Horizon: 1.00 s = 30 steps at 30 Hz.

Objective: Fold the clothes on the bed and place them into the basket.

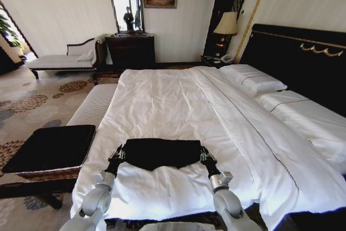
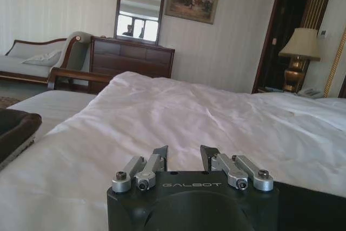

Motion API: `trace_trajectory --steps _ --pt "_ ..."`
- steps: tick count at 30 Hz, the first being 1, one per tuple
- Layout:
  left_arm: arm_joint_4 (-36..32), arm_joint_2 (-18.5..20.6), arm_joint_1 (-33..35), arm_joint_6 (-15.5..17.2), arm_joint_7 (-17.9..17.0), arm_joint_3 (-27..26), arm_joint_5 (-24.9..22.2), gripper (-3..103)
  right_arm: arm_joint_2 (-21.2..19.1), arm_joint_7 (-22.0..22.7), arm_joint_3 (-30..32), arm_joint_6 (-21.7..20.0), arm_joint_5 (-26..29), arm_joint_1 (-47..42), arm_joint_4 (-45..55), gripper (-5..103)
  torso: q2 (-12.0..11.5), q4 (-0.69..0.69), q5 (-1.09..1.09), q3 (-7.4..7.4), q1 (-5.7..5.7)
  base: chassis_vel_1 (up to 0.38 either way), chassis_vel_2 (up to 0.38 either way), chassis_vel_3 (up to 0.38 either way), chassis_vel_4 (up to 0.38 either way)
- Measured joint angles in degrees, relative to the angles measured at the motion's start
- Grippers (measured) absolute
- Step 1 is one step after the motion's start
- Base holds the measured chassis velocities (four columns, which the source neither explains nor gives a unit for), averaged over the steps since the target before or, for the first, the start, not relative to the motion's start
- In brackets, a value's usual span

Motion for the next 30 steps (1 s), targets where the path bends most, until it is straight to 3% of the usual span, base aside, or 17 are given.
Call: trace_trajectory --steps 2,3,5,6,7,9,11,12,15,21,30 --pt "-4.63 1.30 -0.15 1.77 -1.18 -1.16 -2.36 56 -2.13 1.33 1.99 -2.83 3.20 -1.21 5.20 49 0.00 0.00 0.01 0.00 0.00 0.000 0.000 0.000 0.000" --pt "-4.63 1.30 -0.15 1.77 -1.18 -1.16 -2.36 56 -2.13 1.33 1.99 -2.83 3.20 -1.21 5.20 49 0.00 0.00 0.01 0.00 0.00 0.000 0.000 0.000 0.000" --pt "-4.49 2.17 -3.03 3.58 -2.18 1.72 -1.90 61 -4.04 1.72 1.17 -5.40 4.96 0.74 6.50 61 0.00 0.00 -0.01 -0.01 -0.01 0.000 0.000 0.000 0.000" --pt "-3.48 2.71 -5.74 4.95 -3.15 4.45 -1.88 72 -5.42 2.08 -0.06 -7.53 6.31 2.70 6.57 66 0.00 0.00 0.00 0.00 0.00 0.000 0.000 0.000 0.000" --pt "-2.51 3.10 -8.07 6.04 -3.62 6.95 -2.36 72 -6.47 2.28 -1.26 -9.20 7.45 4.57 6.11 71 0.00 0.00 0.00 0.00 0.00 0.000 0.000 0.000 0.000" --pt "0.05 3.75 -12.36 7.74 -4.08 11.72 -3.79 83 -8.04 2.48 -4.00 -11.49 8.97 8.68 3.71 77 -0.01 -0.01 -0.01 0.02 0.01 0.000 0.000 0.000 0.000" --pt "1.12 3.87 -13.83 8.03 -4.09 13.35 -4.06 83 -8.47 2.47 -5.28 -12.03 9.38 10.14 2.59 82 -0.01 -0.01 0.00 0.01 0.02 0.000 0.000 0.000 0.000" --pt "2.66 4.01 -15.58 8.34 -4.09 15.38 -4.24 89 -8.88 2.58 -7.37 -12.61 9.86 12.55 0.65 82 -0.01 -0.03 0.01 0.02 0.02 0.000 0.000 0.000 0.000" --pt "7.93 4.15 -19.68 8.47 -3.67 21.04 -3.54 99 -8.85 2.77 -14.07 -13.45 10.38 19.87 -5.62 97 -0.01 -0.01 0.00 0.02 0.03 0.000 0.000 0.000 0.000" --pt "11.05 3.67 -18.83 7.69 -2.70 22.02 -2.09 100 -7.18 3.34 -19.62 -13.97 11.13 24.18 -11.93 100 -0.02 0.02 0.00 0.02 0.02 0.000 0.000 0.000 0.000" --pt "9.22 3.68 -11.13 4.34 -1.64 17.53 0.12 100 -7.74 3.23 -19.90 -12.98 6.58 15.99 -10.19 100 0.00 -0.01 -0.01 0.00 0.00 0.000 0.000 0.000 0.000"
